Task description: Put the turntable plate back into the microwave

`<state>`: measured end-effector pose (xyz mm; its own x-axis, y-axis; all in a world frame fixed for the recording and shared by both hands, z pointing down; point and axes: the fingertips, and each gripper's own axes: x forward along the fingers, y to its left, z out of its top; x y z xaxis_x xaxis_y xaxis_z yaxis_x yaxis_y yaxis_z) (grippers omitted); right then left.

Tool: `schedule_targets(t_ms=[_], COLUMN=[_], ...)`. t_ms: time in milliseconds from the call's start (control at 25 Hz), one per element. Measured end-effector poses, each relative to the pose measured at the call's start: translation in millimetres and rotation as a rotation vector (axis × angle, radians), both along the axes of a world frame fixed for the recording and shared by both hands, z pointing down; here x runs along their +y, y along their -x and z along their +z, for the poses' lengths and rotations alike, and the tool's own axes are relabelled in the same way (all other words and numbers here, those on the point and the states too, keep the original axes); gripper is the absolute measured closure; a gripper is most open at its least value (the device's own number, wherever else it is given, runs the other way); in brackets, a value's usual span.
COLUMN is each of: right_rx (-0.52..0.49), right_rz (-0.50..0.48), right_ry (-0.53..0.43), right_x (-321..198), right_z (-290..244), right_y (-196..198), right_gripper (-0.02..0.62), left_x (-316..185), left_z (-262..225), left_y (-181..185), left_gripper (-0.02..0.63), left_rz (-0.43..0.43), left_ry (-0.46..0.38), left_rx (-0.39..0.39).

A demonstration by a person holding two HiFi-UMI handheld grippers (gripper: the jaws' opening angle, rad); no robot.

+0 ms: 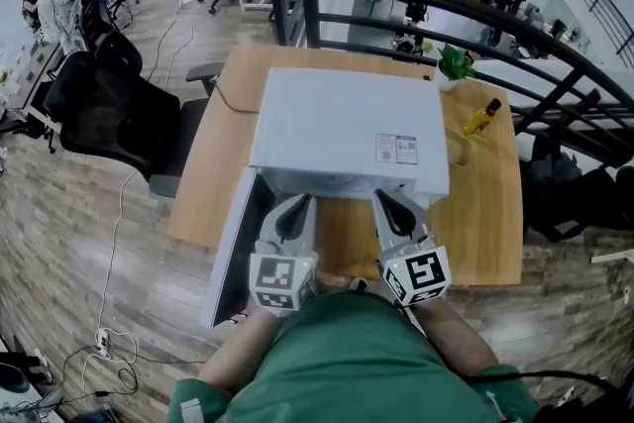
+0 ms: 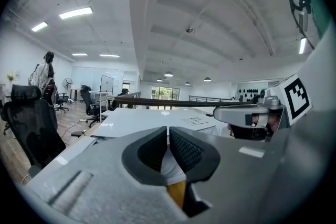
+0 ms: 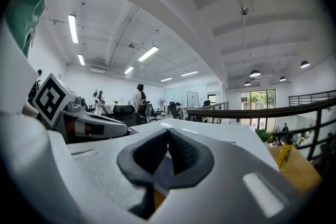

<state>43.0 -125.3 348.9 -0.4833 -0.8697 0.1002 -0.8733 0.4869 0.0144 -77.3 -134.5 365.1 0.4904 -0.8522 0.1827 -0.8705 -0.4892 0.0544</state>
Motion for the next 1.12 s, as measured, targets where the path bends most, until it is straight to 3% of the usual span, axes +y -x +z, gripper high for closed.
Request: schedule_targets(t_ms=[1120], right_rx=[-0.002], right_rz=[-0.012], right_ry=[-0.013], right_x=[4.3], right_z=[-4.3], right_y=[6.2], right_gripper=[0.592], left_x=[2.7], left_z=[-1.3], left_y=[1.2], left_gripper=[0.584], left_rz=[0.004], left_ry=[0.000], left_rx=[-0.003])
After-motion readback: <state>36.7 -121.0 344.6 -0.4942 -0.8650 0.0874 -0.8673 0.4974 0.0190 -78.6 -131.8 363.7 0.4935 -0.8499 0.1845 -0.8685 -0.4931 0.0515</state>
